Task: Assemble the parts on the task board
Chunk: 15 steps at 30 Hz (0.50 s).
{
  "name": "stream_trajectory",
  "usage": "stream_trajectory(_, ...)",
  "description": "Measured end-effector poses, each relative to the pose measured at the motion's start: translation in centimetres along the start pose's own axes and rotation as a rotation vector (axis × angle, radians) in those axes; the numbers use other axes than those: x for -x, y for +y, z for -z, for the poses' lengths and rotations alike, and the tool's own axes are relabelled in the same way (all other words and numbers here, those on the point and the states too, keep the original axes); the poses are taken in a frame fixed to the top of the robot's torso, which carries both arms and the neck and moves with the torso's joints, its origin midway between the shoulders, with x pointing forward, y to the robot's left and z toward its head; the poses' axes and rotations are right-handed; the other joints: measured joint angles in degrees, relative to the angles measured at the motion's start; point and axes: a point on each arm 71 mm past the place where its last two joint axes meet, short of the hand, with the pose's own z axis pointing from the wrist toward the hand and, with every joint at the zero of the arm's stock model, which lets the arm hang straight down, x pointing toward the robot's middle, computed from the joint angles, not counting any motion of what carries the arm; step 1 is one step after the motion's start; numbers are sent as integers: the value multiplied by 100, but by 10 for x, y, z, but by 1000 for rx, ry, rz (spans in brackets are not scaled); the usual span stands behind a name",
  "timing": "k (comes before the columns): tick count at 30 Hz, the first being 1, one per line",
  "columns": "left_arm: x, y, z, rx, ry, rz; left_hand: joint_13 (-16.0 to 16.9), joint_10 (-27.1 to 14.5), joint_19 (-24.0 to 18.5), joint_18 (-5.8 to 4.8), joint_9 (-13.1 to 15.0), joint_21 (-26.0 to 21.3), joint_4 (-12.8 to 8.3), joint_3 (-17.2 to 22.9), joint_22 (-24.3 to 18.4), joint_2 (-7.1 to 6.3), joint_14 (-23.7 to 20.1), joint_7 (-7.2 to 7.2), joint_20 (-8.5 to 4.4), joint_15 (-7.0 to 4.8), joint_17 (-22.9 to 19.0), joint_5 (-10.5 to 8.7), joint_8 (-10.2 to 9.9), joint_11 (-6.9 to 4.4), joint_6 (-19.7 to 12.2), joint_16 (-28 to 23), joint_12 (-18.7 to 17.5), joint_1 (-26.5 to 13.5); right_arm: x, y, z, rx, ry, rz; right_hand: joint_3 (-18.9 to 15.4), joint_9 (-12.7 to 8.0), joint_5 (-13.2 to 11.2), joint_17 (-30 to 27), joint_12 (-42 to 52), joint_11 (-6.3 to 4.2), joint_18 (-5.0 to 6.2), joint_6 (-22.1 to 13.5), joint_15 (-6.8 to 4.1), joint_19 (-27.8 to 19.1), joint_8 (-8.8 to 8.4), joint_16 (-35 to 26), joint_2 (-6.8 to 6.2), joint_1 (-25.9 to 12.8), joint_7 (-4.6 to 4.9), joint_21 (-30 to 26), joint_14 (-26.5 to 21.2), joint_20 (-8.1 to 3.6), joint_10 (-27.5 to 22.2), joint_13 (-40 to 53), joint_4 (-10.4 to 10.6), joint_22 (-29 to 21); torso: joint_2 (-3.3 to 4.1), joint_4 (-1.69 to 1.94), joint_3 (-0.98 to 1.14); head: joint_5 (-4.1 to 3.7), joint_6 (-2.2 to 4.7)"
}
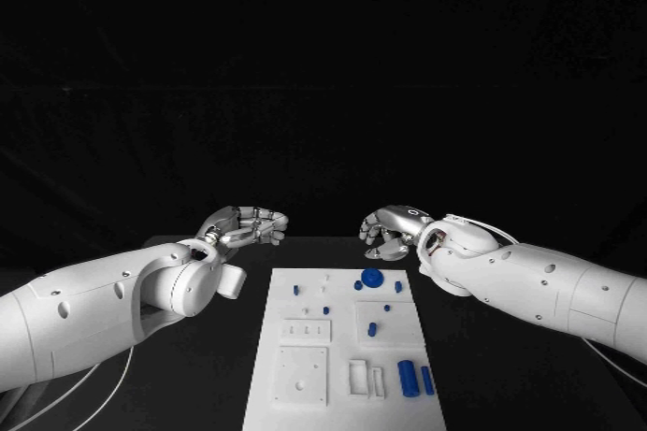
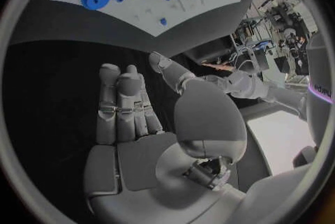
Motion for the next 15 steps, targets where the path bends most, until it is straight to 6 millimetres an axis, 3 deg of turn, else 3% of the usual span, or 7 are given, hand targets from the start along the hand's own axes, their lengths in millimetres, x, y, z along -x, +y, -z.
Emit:
stream_trajectory(3,0,-9,3,-18,16,-6,-10,9,-6,-2,-7,0,5,-40,-1,2,0,0,-5,0,0,0,0,9,0,-30,-25,2,-5,4,-2,3,13,47,64,-8,-97,17,-87,52,-6,0,27,2,-14,70,-91,14,0,70,-29,-2,-50,-39,27,0,76,22,-10,-27,5)
stream_trajectory(10,-9,-15,10,-31,57,-6,-33,9,-76,-21,-16,0,-1,-110,-2,23,-54,0,8,13,1,0,-33,9,-1,-83,-90,84,-15,8,-4,5,42,119,152,-17,-165,17,-156,92,-10,-2,41,4,-36,166,-147,60,-1,167,-38,-4,-90,-83,23,0,260,79,-40,-69,62)
stream_trajectory(15,-16,-19,13,-43,79,-4,-73,-16,-236,-43,-40,-13,15,-173,2,52,-220,1,81,94,-10,0,-71,34,-1,-251,-205,113,-20,5,-3,0,59,161,157,-17,-186,16,-206,93,-13,-5,80,6,-36,212,-169,38,-45,202,-37,-4,-90,-103,28,-1,382,127,-57,-117,102)
